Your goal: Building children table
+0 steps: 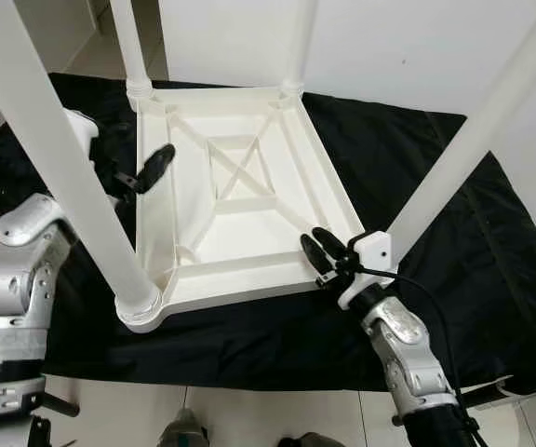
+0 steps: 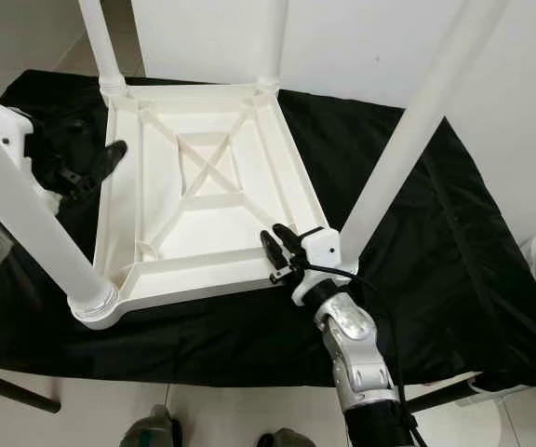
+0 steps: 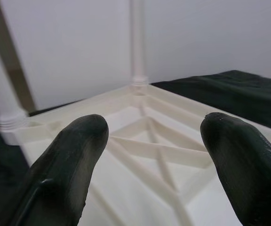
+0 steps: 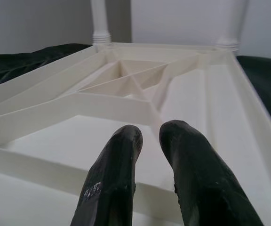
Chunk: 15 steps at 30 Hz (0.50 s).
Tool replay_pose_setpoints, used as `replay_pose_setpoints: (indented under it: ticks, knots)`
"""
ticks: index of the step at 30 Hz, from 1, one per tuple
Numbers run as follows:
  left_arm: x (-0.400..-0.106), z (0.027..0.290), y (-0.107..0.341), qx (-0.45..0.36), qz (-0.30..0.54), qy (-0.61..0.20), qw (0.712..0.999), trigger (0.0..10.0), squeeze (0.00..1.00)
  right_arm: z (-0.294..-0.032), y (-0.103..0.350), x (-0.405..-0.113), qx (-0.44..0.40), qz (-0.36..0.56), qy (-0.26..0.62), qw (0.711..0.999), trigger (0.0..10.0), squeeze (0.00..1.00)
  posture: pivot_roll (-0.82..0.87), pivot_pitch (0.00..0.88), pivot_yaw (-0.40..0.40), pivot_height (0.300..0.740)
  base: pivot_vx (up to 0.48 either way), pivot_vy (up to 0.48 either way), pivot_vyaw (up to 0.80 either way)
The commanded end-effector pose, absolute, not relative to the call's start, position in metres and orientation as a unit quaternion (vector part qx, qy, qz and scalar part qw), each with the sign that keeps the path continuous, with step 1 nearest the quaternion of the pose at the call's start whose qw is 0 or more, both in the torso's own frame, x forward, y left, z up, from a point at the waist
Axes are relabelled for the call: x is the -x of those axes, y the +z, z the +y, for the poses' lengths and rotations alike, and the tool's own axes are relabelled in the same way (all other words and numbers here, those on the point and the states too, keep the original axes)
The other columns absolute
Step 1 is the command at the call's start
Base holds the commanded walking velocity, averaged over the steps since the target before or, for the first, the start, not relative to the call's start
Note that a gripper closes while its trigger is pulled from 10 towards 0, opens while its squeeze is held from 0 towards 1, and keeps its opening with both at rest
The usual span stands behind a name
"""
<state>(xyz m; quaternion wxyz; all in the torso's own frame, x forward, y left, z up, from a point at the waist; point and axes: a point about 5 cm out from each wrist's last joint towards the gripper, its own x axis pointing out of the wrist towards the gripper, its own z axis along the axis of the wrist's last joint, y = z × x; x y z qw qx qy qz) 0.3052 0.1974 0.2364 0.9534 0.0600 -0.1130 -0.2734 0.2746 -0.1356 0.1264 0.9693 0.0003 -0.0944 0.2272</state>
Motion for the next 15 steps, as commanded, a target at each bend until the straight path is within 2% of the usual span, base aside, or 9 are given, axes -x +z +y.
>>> replay_pose_setpoints:
  ticks: [1,2,7,10,15]
  knots:
    - [-0.295,0.180,0.233,-0.060,-0.100,-0.376,0.919,10.0,0.00,-0.149,0.128,-0.273,0.011,-0.094,0.201,0.975,10.0,0.00,0.12,0.026,-0.018,0.740,0.000,0.000,0.00]
    - [-0.290,0.174,0.231,-0.056,-0.097,-0.392,0.913,10.0,0.00,-0.161,0.131,-0.275,0.018,-0.100,0.183,0.978,10.0,0.00,0.12,0.027,-0.018,0.740,0.000,0.000,0.00]
    - [-0.285,0.167,0.229,-0.050,-0.093,-0.409,0.906,10.0,0.00,-0.178,0.137,-0.278,0.029,-0.107,0.164,0.980,10.0,0.00,0.13,0.029,-0.021,0.740,0.000,0.000,0.00]
    - [-0.277,0.159,0.227,-0.076,-0.093,-0.434,0.893,10.0,0.00,-0.192,0.142,-0.284,0.042,-0.107,0.156,0.981,10.0,0.00,0.13,0.034,-0.031,0.740,0.000,0.000,0.00]
    - [-0.277,0.159,0.227,-0.076,-0.093,-0.434,0.893,10.0,0.00,-0.192,0.142,-0.284,0.042,-0.107,0.156,0.981,10.0,0.00,0.13,0.034,-0.031,0.740,0.000,0.000,0.00]
